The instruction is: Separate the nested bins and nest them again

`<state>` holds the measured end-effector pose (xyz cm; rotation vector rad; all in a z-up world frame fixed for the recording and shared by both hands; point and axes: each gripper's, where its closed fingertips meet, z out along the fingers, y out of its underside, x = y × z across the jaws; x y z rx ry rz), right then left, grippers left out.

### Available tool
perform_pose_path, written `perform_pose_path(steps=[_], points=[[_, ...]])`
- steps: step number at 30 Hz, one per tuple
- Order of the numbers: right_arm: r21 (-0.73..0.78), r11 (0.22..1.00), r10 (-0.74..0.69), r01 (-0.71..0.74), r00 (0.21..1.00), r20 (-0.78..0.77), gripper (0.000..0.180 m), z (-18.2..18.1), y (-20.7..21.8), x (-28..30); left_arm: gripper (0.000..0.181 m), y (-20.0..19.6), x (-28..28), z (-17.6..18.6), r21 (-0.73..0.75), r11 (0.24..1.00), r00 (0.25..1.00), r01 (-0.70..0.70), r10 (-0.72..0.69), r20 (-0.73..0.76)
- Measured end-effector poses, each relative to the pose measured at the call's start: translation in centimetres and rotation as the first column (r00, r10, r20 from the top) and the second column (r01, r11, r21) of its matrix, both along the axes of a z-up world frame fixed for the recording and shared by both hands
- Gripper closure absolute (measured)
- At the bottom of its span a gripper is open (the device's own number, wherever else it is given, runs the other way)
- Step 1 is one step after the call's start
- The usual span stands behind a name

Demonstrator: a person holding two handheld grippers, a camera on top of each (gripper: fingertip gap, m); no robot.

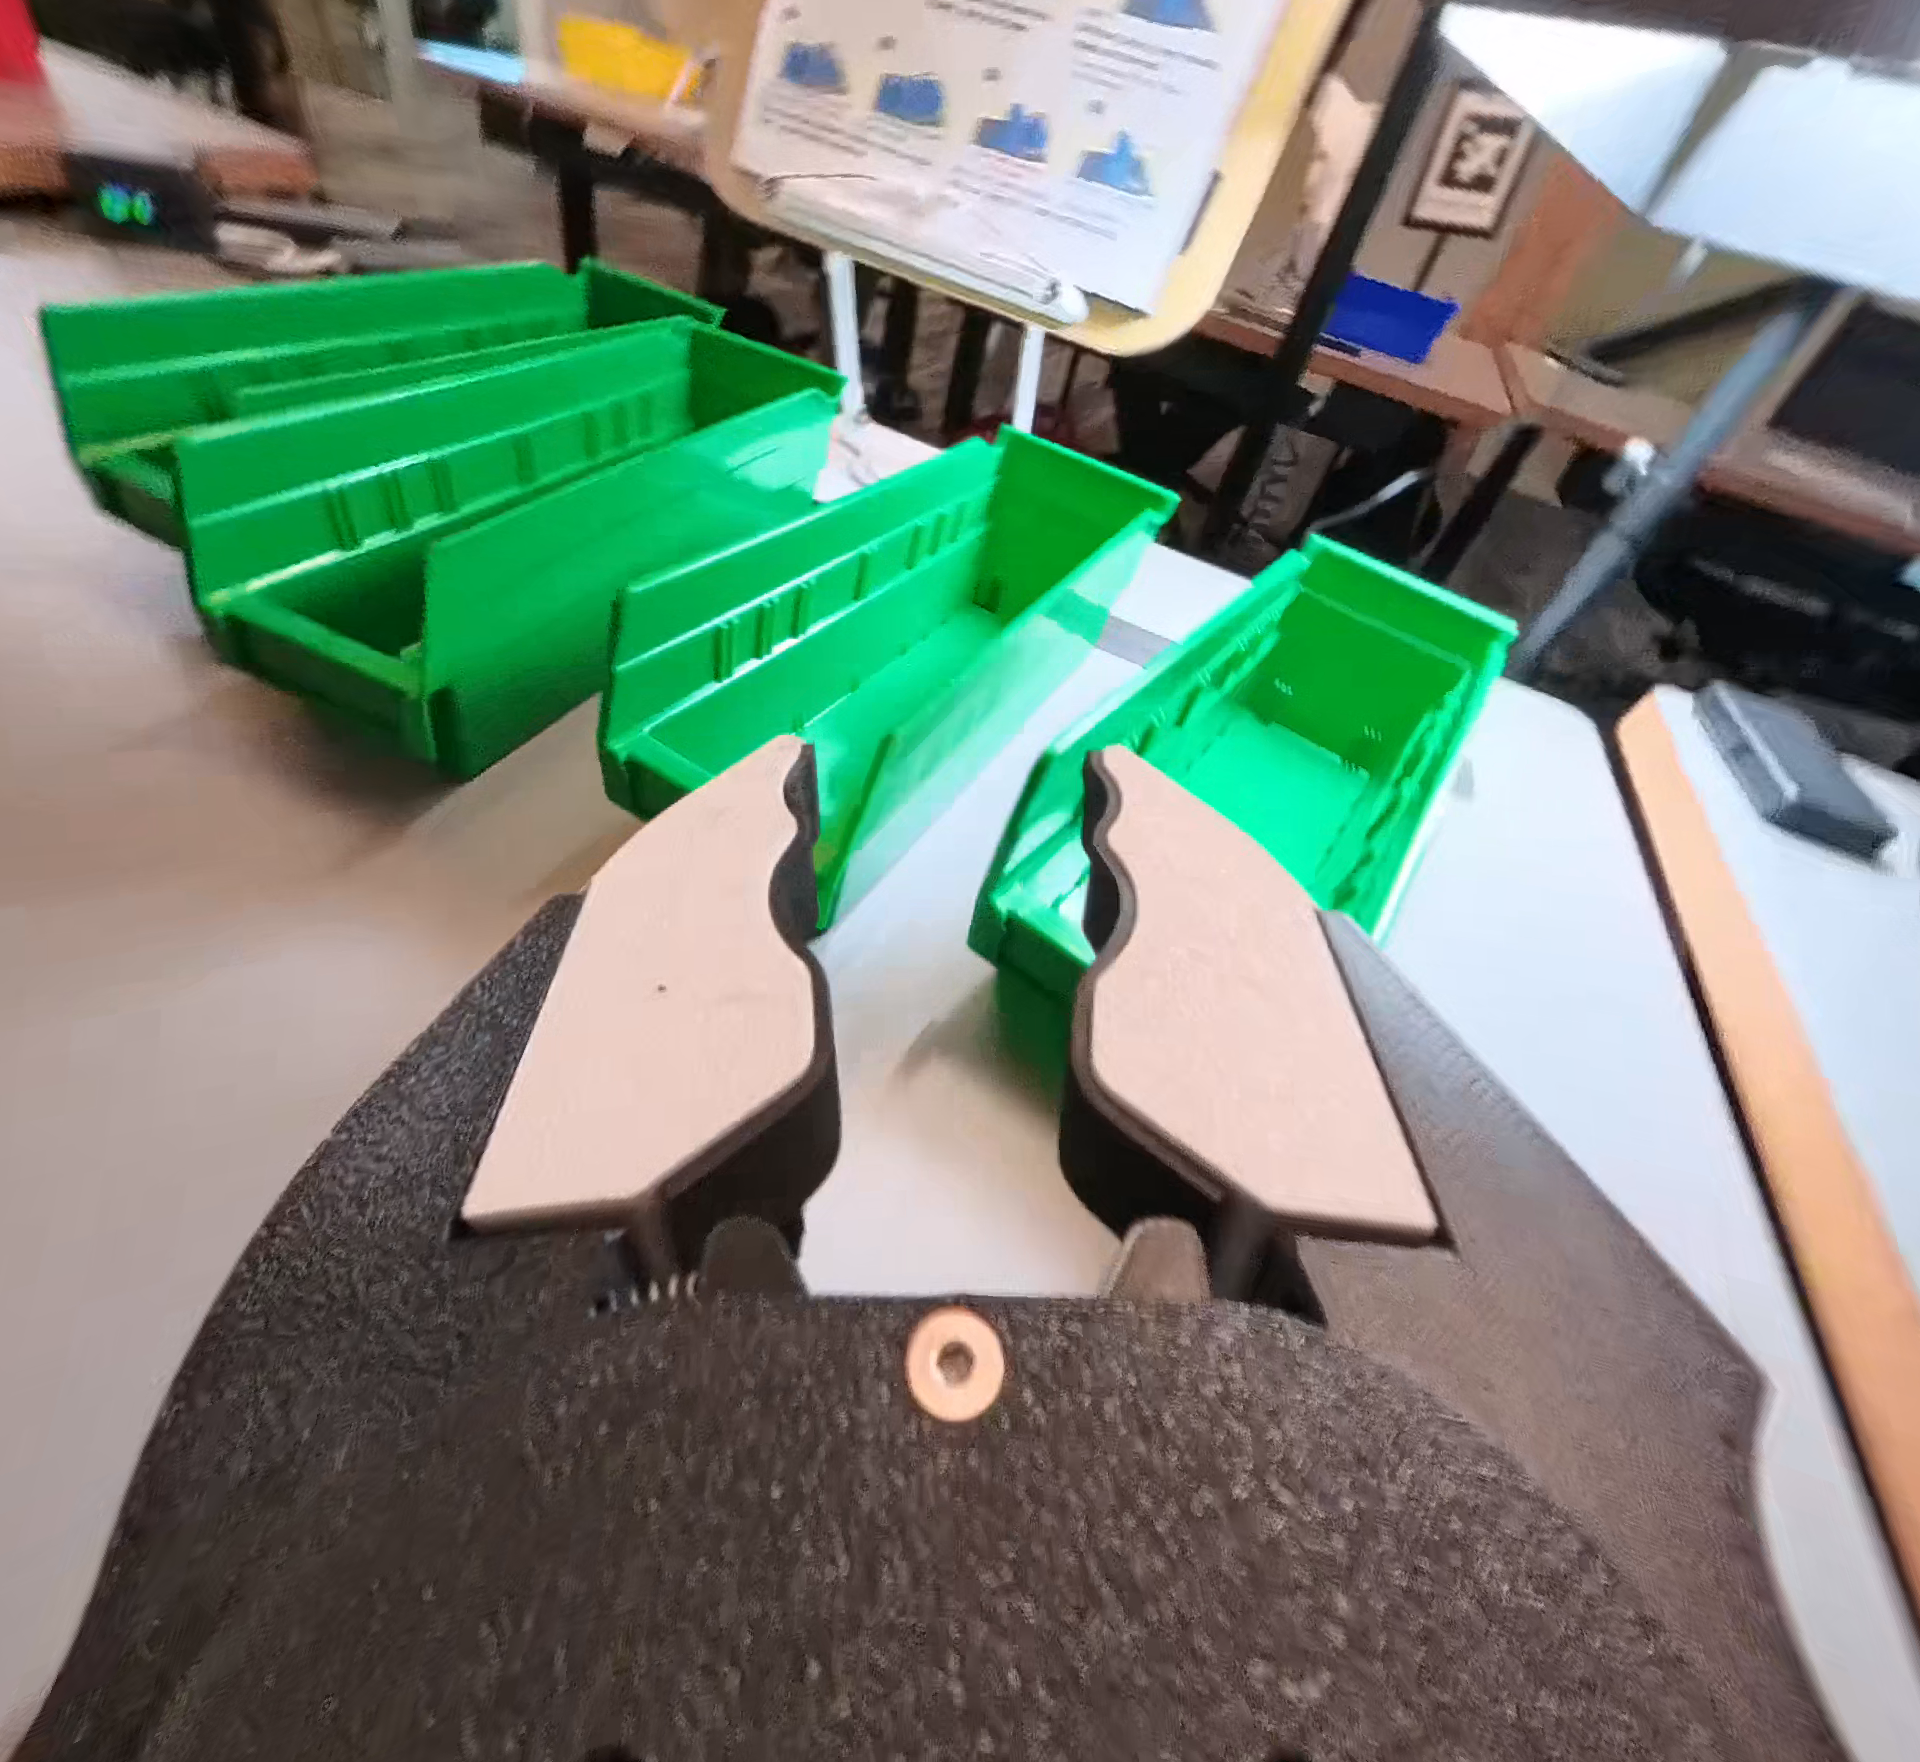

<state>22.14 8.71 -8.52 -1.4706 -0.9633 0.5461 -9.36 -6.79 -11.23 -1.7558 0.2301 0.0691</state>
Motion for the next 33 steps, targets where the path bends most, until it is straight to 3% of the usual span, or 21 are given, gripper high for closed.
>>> perform_pose_path(steps=[7,11,14,17,22,28,33], points=[[-0.17,0.986,-0.02,0.001,0.994,-0.107,0.131,-4.3,0.3,1.2,0.136,2.4,0.3,-4.2,-0.307,0.948,0.91,0.087,-0.201,-0.363],[-0.133,0.991,-0.001,-0.007,0.998,-0.066,0.131,-4.3,0.1,0.5,0.126,3.2,-0.6,-7.3,-0.53,0.847,0.813,0.027,-0.328,-0.481],[-0.14,0.99,0.016,-0.023,0.999,-0.052,0.13,-5.0,-0.1,0.0,0.127,3.1,-1.4,-9.6,-0.645,0.764,0.78,-0.017,-0.394,-0.486],[-0.148,0.988,0.025,-0.031,0.999,-0.046,0.13,-5.4,-0.2,0.0,0.147,3.2,-2.7,-10.4,-0.651,0.757,0.764,-0.065,-0.381,-0.52],[-0.166,0.985,0.025,-0.036,0.997,-0.067,0.131,-5.5,0.0,0.3,0.147,1.9,-3.1,-10.1,-0.59,0.804,0.792,-0.072,-0.313,-0.524],[-0.165,0.985,0.034,-0.045,0.997,-0.065,0.132,-5.5,-0.2,-0.2,0.147,-1.8,-2.6,-10.0,-0.516,0.852,0.752,-0.089,-0.282,-0.596],[-0.147,0.988,0.033,-0.038,0.999,-0.037,0.132,-5.6,-0.1,-0.8,0.147,-1.9,-2.4,-9.9,-0.464,0.883,0.731,-0.067,-0.273,-0.625]])
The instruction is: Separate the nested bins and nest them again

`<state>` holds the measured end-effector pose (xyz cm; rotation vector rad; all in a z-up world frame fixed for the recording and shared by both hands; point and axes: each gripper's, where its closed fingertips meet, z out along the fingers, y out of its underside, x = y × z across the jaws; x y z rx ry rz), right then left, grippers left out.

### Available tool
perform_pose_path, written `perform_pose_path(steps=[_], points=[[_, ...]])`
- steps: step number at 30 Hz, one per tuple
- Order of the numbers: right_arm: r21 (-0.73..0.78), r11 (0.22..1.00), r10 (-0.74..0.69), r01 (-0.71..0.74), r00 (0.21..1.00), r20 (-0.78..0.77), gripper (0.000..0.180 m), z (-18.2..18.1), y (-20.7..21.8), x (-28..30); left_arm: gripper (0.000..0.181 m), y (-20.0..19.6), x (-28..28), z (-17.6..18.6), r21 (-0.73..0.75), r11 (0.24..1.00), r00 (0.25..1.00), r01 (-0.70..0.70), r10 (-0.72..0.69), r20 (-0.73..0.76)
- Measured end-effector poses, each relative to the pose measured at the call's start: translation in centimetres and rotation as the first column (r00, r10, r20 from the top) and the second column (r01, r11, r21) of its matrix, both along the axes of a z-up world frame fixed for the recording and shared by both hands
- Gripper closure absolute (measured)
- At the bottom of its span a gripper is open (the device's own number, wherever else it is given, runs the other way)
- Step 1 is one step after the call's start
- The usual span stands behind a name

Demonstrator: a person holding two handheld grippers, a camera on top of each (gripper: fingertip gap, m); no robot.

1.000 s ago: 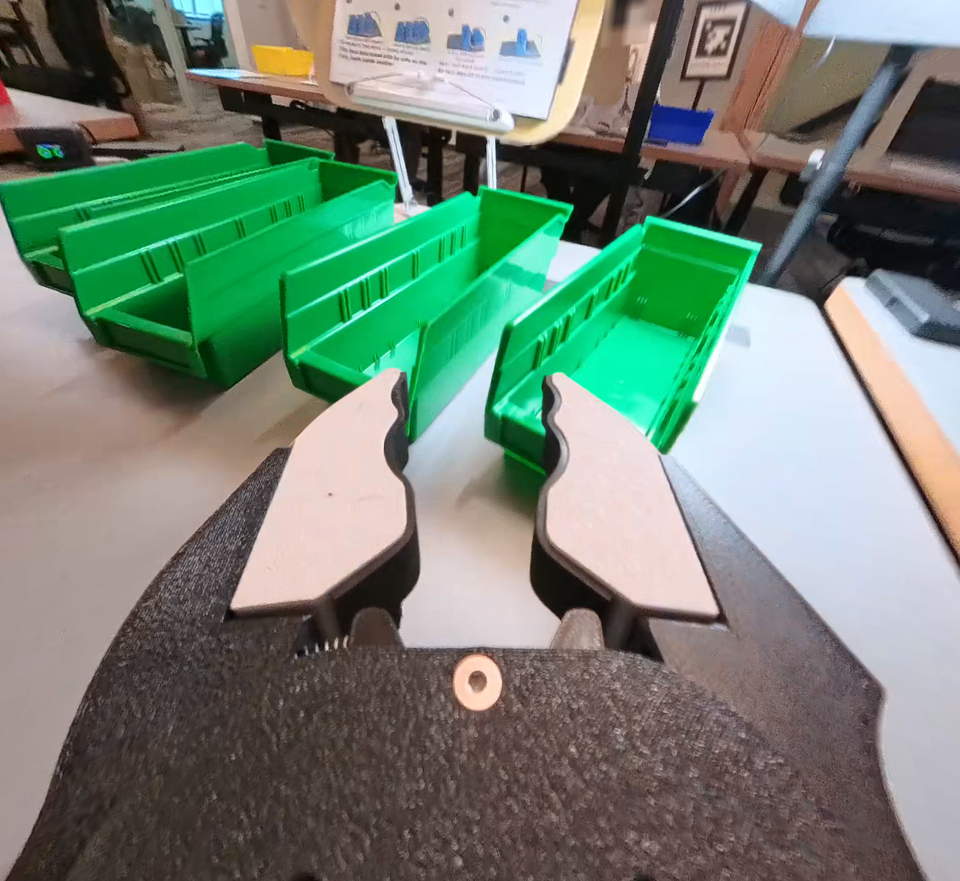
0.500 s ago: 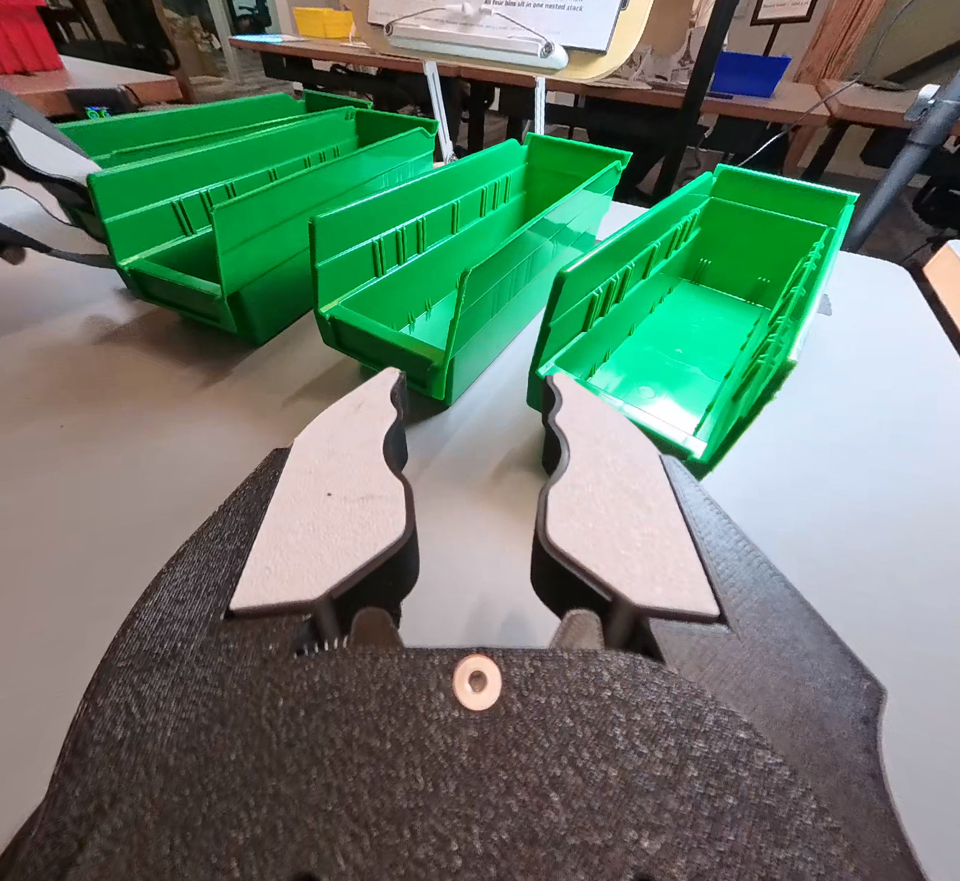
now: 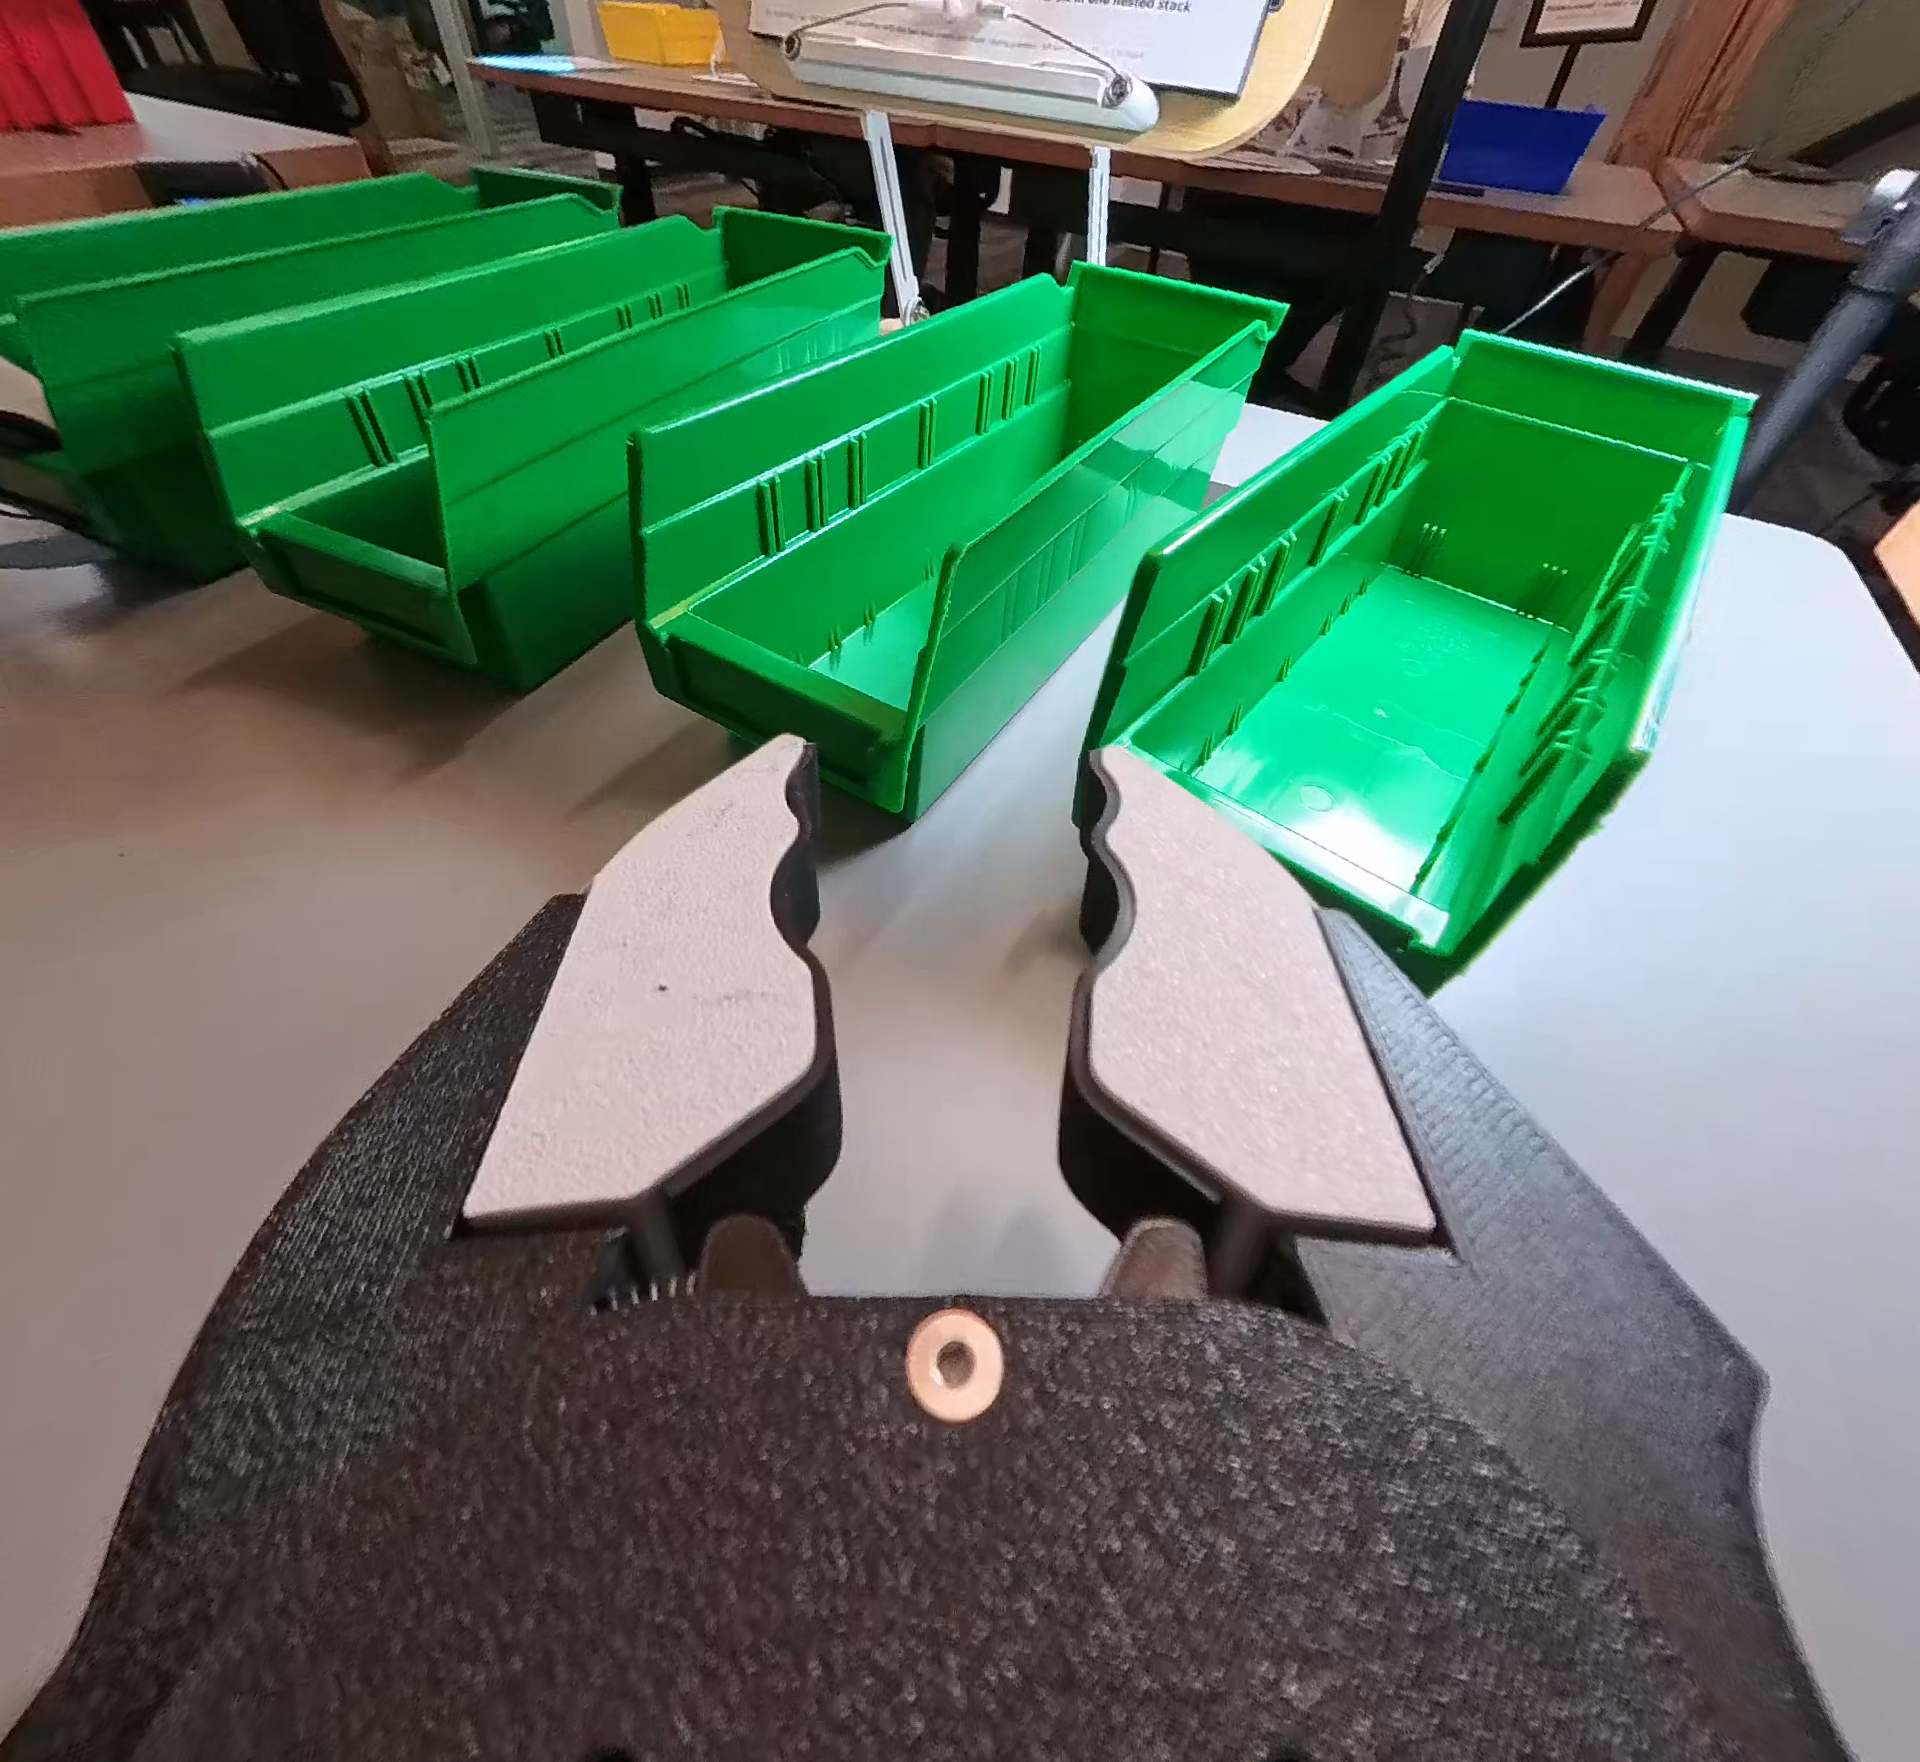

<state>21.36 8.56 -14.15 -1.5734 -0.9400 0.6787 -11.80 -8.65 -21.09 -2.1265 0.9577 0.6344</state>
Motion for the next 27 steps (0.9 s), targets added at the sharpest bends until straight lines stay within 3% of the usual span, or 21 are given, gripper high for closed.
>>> perform_pose_path(steps=[5,8,11,16,19,22,27], points=[[0.022,0.999,-0.025,0.025,0.999,0.025,0.131,-0.5,0.2,0.3,0.146,1.1,-0.6,0.2,0.05,0.999,1.0,0.016,-0.016,0.002],[0.016,0.999,-0.045,0.045,0.999,0.016,0.129,-0.6,0.6,0.7,0.14,1.0,1.2,2.1,0.134,0.99,0.979,0.038,-0.064,0.193],[0.02,0.997,-0.069,0.069,0.998,0.003,0.128,-0.4,1.0,0.9,0.134,0.3,2.3,6.7,0.289,0.957,0.888,-0.011,-0.124,0.442],[0.061,0.99,-0.127,0.127,0.992,-0.001,0.123,0.0,1.6,1.6,0.135,-2.5,-0.8,12.6,0.472,0.84,0.661,-0.268,-0.197,0.724],[0.074,0.989,-0.127,0.127,0.992,-0.004,0.123,0.1,1.5,1.7,0.136,-4.3,-3.4,11.9,0.482,0.779,0.616,-0.401,-0.16,0.772],[0.088,0.987,-0.133,0.131,0.991,0.02,0.122,-0.3,1.6,1.7,0.133,-5.2,-4.7,10.0,0.419,0.779,0.582,-0.467,-0.086,0.809],[0.131,0.981,-0.154,0.142,0.984,0.088,0.122,-1.3,1.9,1.6,0.129,-5.1,-6.1,9.5,0.405,0.762,0.601,-0.505,-0.026,0.799]])
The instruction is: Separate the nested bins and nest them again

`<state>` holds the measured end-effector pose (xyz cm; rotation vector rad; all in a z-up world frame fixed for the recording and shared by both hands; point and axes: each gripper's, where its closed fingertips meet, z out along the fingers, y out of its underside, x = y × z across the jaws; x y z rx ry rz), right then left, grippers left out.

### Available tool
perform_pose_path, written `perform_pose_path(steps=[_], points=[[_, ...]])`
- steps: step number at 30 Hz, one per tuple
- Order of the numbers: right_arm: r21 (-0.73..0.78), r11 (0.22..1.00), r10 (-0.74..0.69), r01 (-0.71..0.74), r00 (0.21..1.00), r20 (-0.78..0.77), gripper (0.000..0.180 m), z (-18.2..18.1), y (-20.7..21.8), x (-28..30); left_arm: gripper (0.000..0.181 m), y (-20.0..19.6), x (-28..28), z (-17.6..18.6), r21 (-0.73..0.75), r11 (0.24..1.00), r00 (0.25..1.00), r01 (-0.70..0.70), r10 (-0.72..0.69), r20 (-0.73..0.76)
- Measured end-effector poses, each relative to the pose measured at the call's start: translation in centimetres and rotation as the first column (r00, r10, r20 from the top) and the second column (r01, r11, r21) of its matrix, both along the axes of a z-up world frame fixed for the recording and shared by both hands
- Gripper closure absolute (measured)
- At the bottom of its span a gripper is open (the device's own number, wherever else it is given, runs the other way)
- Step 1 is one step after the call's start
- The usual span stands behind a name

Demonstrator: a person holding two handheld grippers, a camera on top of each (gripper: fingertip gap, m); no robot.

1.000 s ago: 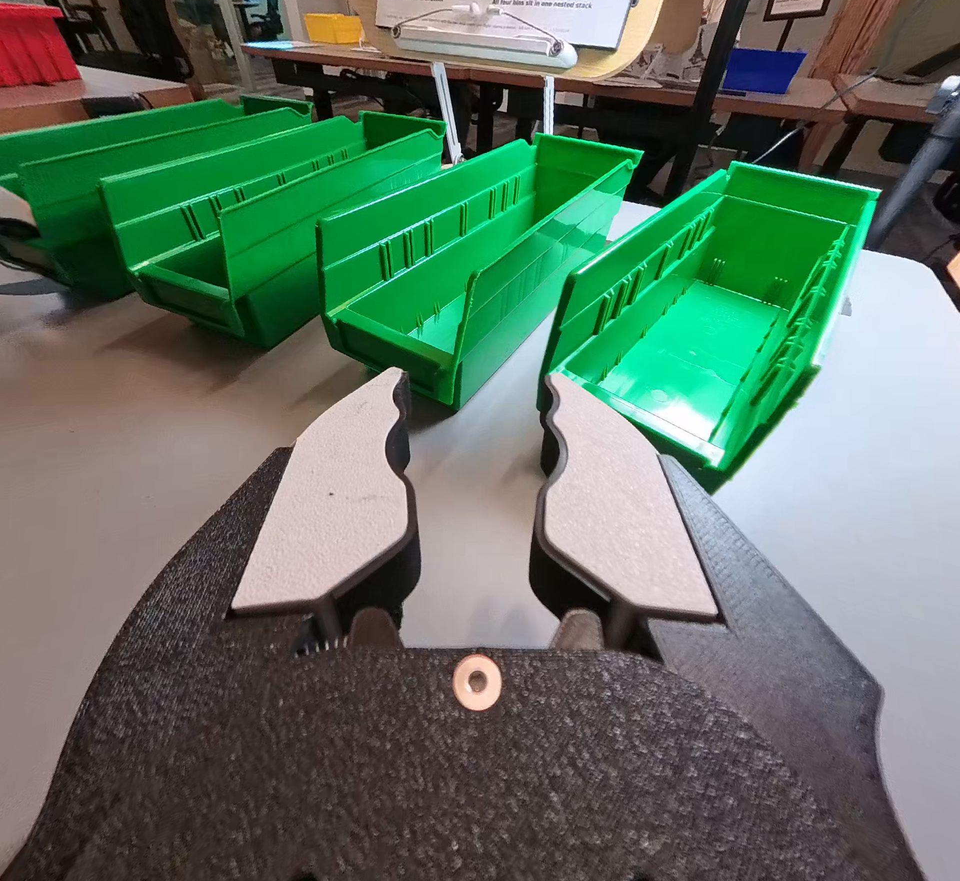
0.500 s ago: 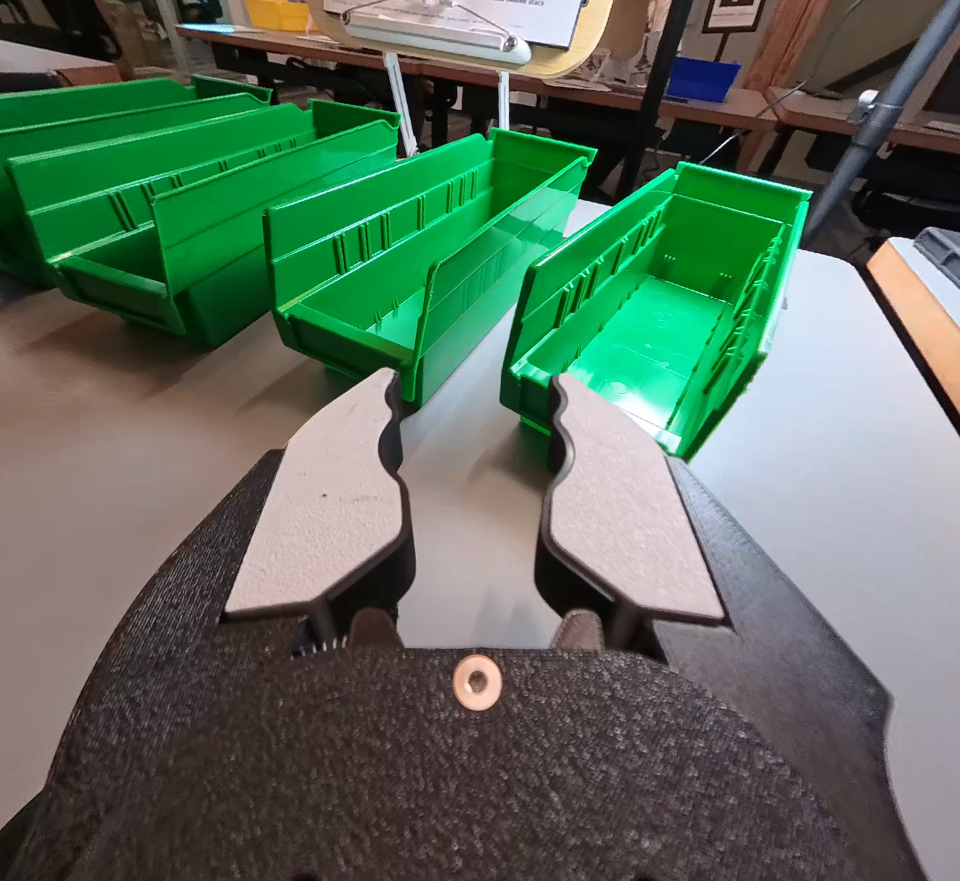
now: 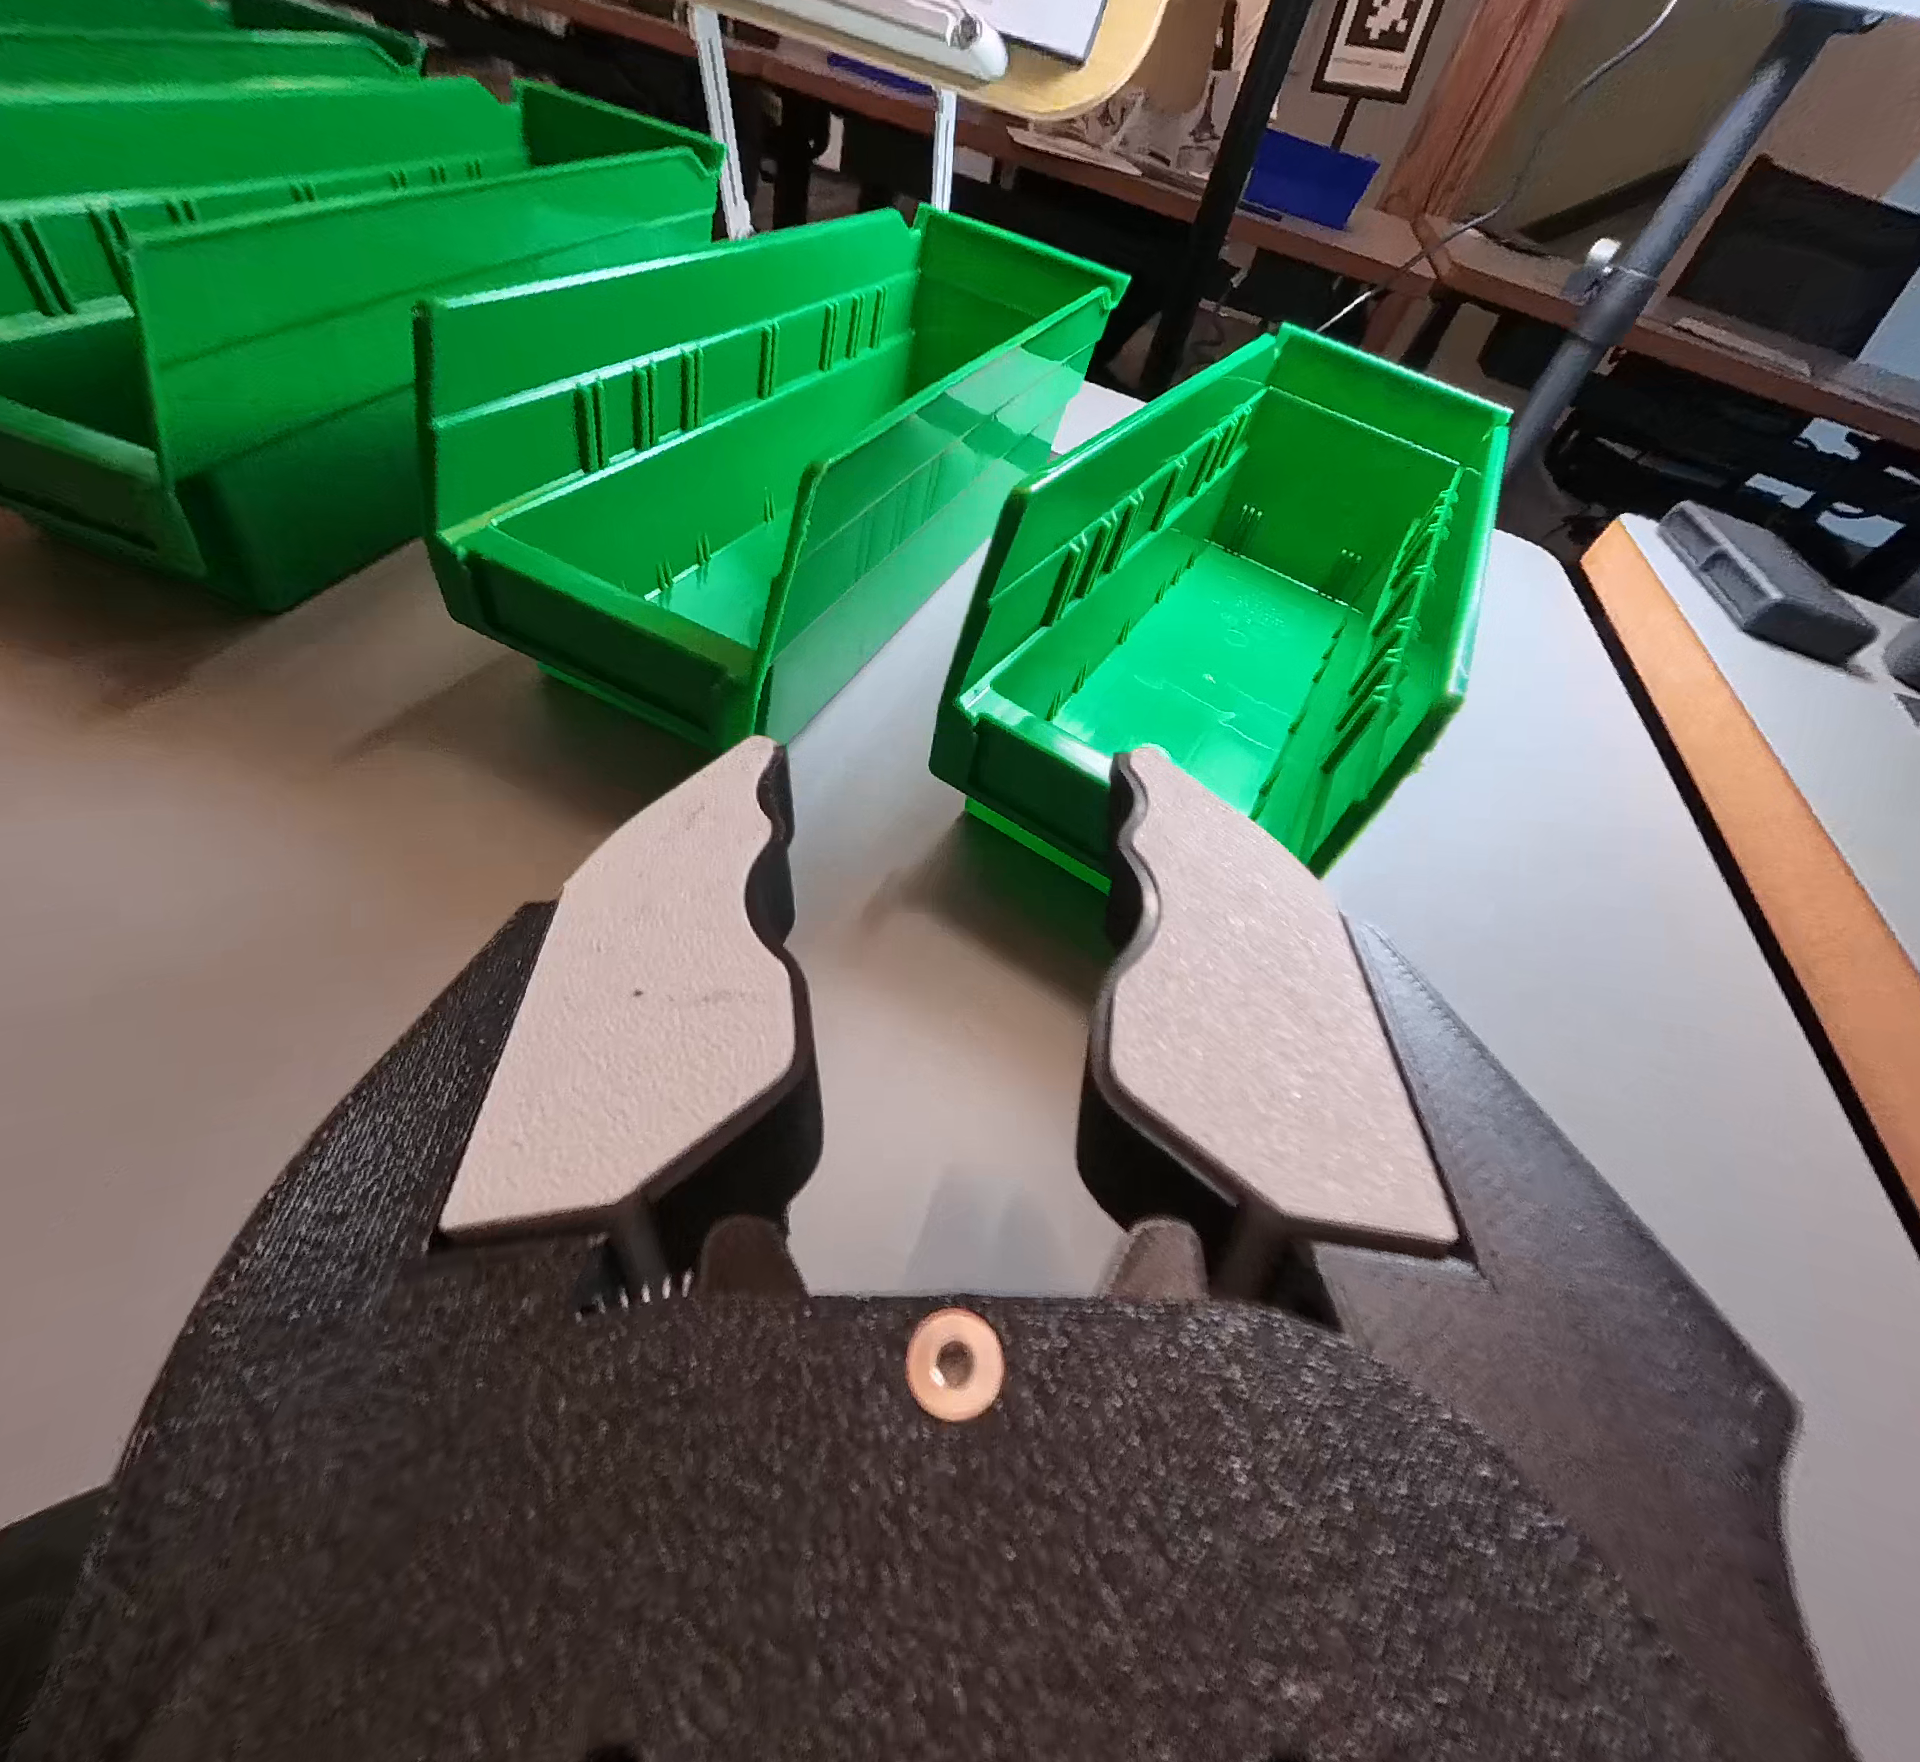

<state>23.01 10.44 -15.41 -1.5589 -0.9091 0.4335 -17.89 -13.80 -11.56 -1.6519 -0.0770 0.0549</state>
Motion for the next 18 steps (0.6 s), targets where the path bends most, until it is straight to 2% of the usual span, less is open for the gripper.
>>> perform_pose_path(steps=[6,9,11,12,15,18], points=[[0.081,0.997,-0.018,0.005,0.987,0.16,0.128,-1.5,0.7,-0.5,0.129,-0.2,-0.4,-0.4,-0.018,0.999,0.999,-0.03,0.029,-0.046],[0.268,0.963,-0.094,-0.001,0.936,0.339,0.13,-1.2,2.4,-0.4,0.13,-0.1,-0.2,-0.6,-0.031,0.999,0.999,-0.024,0.023,-0.041],[0.39,0.918,-0.137,-0.074,0.863,0.487,0.13,-1.0,3.7,-0.7,0.13,0.0,0.0,-0.9,-0.04,0.999,1.0,-0.016,0.015,-0.027],[0.385,0.913,-0.119,-0.132,0.818,0.562,0.13,-1.5,4.2,-1.1,0.131,0.0,0.1,-1.1,-0.043,0.999,1.0,-0.009,0.008,-0.014],[0.22,0.938,0.01,-0.269,0.655,0.756,0.123,-3.9,5.2,-1.7,0.131,0.2,0.1,-1.5,-0.062,0.998,1.0,0.005,-0.004,0.011],[0.022,0.959,0.116,-0.282,0.462,0.879,0.122,-6.2,6.1,-0.8,0.133,0.2,0.2,-1.6,-0.069,0.998,1.0,0.012,-0.011,0.01]])
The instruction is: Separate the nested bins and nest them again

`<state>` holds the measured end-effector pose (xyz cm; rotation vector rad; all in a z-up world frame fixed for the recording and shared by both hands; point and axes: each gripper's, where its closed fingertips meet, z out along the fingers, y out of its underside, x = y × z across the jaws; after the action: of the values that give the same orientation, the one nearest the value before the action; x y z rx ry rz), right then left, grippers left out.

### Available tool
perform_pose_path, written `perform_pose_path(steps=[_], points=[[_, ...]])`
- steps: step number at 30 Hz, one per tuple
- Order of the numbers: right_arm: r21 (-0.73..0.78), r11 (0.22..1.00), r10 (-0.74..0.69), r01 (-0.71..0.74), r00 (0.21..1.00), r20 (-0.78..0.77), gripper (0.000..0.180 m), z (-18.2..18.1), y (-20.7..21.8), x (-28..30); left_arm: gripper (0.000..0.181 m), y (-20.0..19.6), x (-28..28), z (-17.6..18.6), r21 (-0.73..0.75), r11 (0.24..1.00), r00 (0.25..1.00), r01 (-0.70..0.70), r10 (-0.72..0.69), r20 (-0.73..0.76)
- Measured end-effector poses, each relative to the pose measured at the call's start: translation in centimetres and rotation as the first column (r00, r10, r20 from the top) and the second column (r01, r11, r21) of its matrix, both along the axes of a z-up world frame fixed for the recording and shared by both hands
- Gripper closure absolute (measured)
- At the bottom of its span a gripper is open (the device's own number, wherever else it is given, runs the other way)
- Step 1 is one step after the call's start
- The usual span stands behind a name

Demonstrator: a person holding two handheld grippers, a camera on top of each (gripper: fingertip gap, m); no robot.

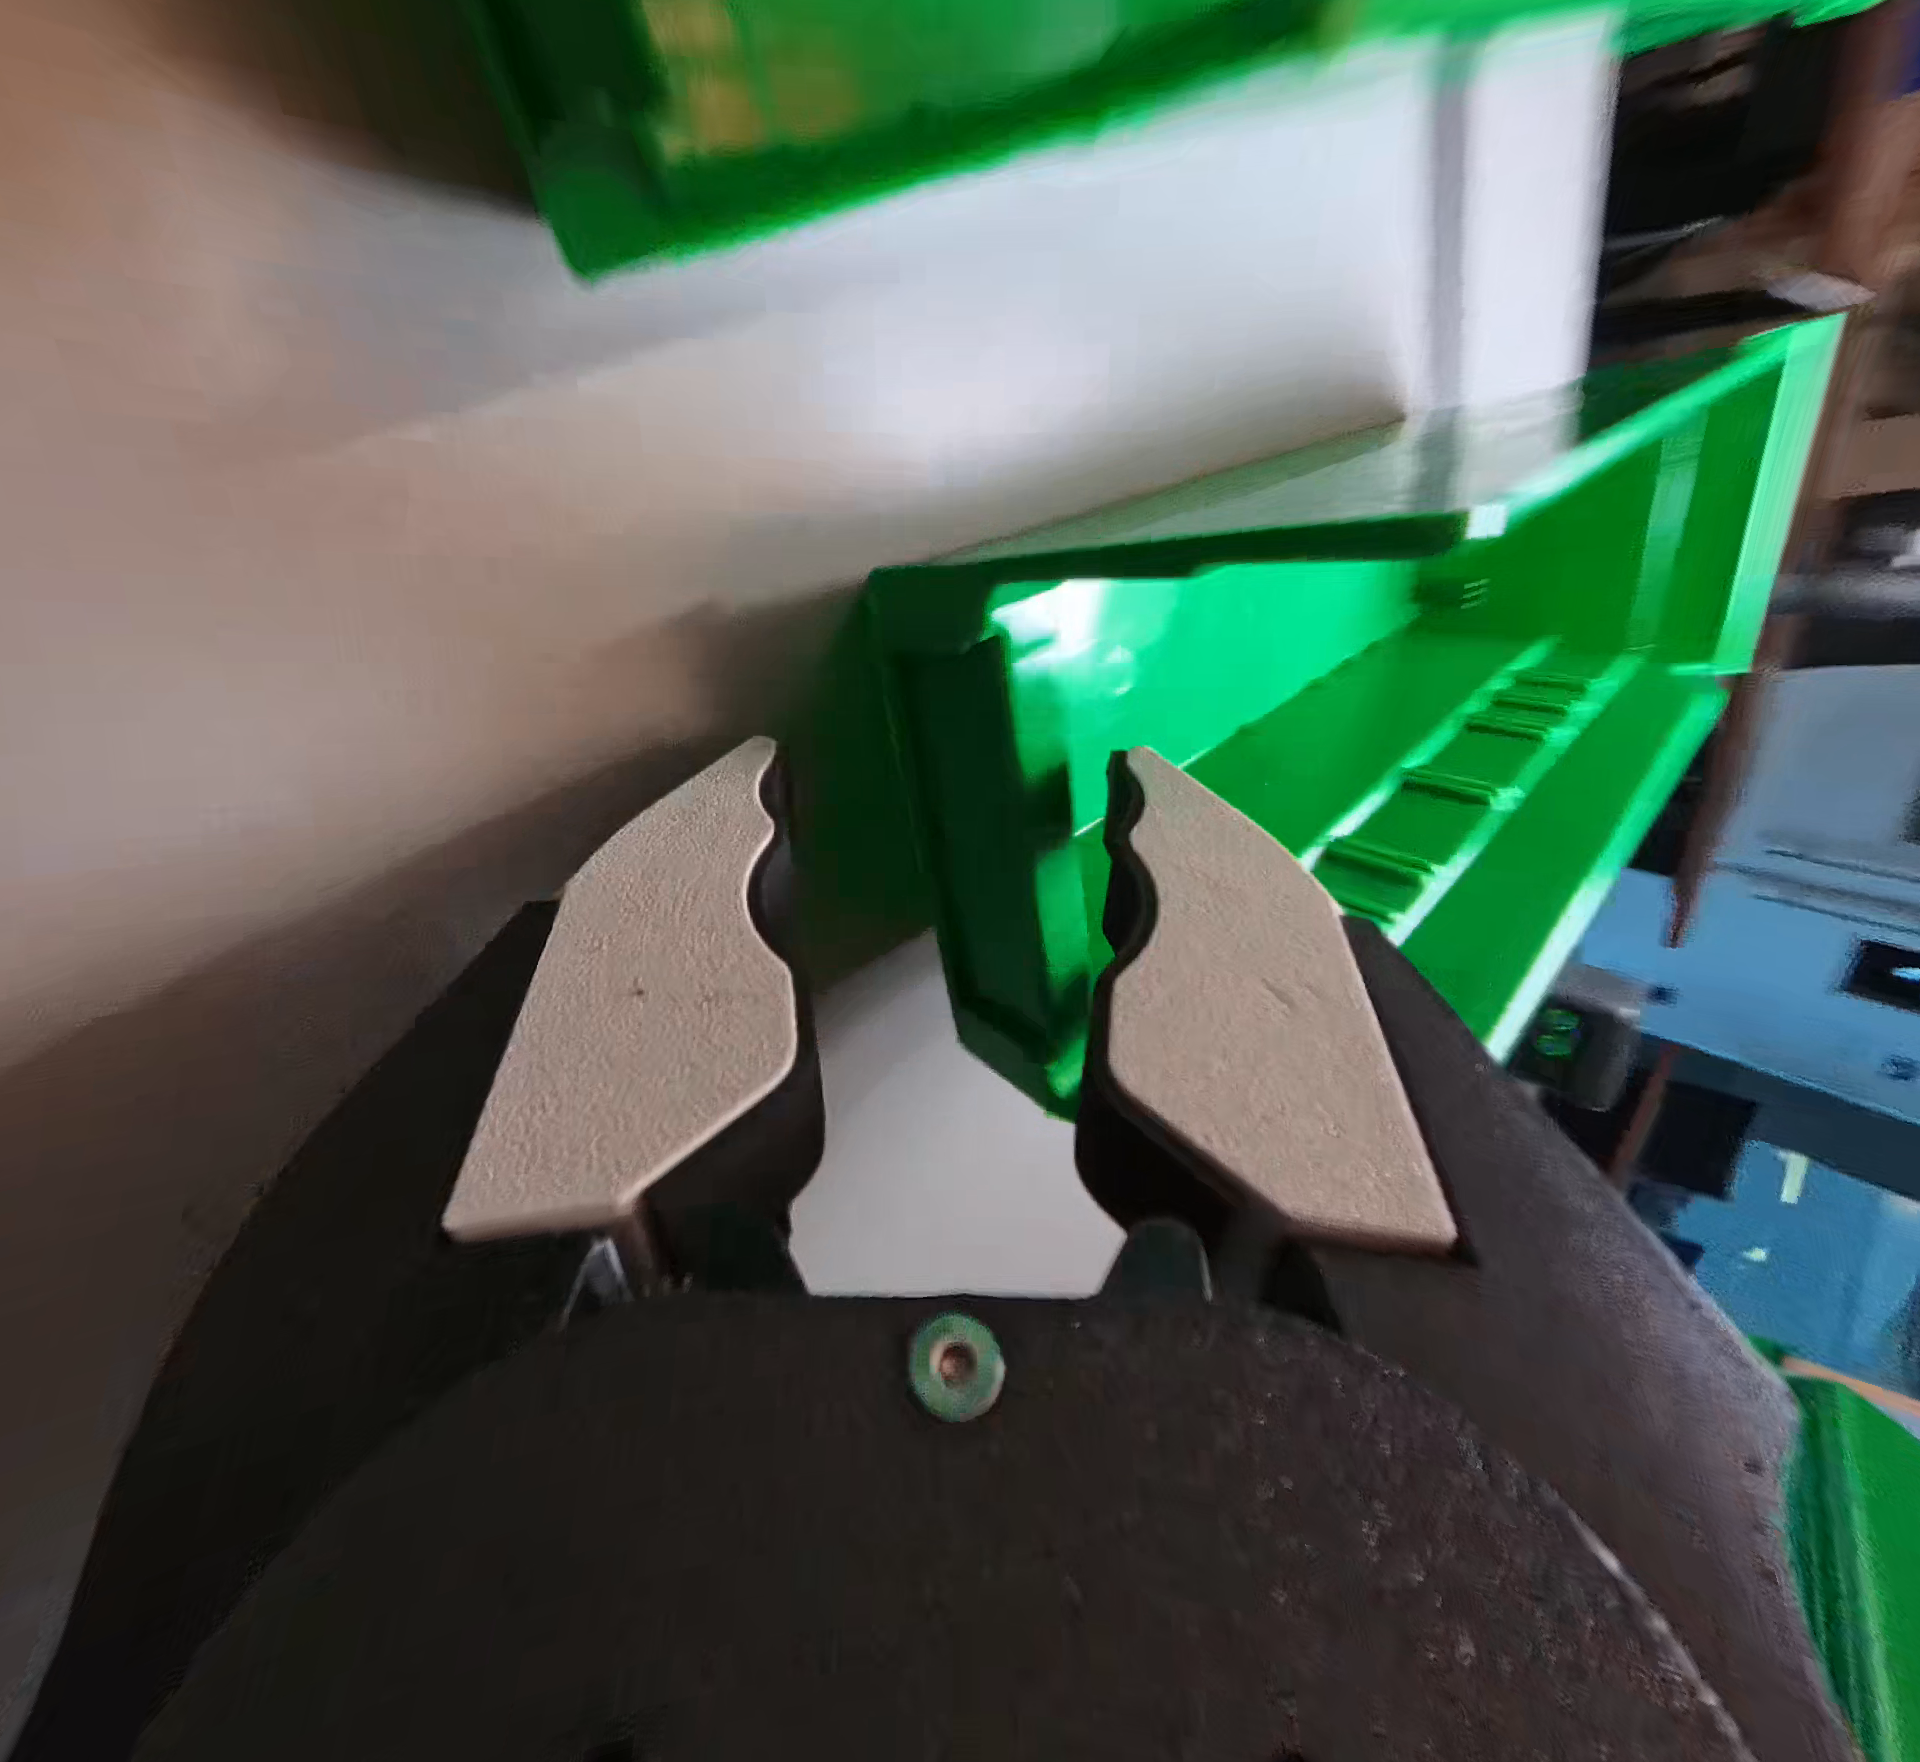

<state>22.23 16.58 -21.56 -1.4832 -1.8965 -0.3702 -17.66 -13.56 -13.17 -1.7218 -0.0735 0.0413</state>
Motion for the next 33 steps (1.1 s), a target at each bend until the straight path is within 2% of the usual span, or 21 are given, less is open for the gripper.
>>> perform_pose_path(steps=[3,6,9,12,18,22,26,33], points=[[-0.008,1.0,-0.004,0.005,0.995,0.097,0.149,-0.6,1.5,0.7,0.134,0.0,0.1,-0.1,-0.005,1.0,1.0,0.002,-0.002,-0.006],[-0.055,0.998,0.031,-0.028,0.999,0.043,0.151,0.8,0.8,0.1,0.135,-0.1,0.2,0.0,-0.001,1.0,1.0,0.008,-0.008,-0.01],[-0.097,0.994,0.042,-0.045,0.998,-0.042,0.151,4.3,-0.8,-0.4,0.137,0.2,0.6,-0.3,-0.01,1.0,1.0,0.022,-0.022,-0.005],[-0.09,0.992,0.082,-0.086,0.995,-0.052,0.151,8.0,-2.6,-0.7,0.138,0.5,1.2,-0.8,-0.035,0.999,0.999,0.042,-0.043,-0.031],[0.079,0.964,0.257,-0.252,0.964,-0.065,0.15,16.2,-7.6,-5.8,0.138,0.4,1.4,-0.4,-0.021,0.999,0.998,0.046,-0.047,-0.051],[0.135,0.922,0.377,-0.363,0.921,-0.097,0.151,18.9,-12.0,-12.3,0.137,0.4,1.5,-0.3,-0.014,0.998,0.997,0.054,-0.054,-0.046],[0.111,0.896,0.44,-0.43,0.894,-0.088,0.151,17.6,-15.3,-18.2,0.137,0.3,1.6,-0.2,-0.011,0.998,0.997,0.055,-0.056,-0.052],[0.078,0.902,0.419,-0.424,0.905,0.075,0.151,10.2,-15.8,-23.5,0.138,0.1,2.1,0.3,0.011,0.998,0.993,0.068,-0.067,-0.101]])
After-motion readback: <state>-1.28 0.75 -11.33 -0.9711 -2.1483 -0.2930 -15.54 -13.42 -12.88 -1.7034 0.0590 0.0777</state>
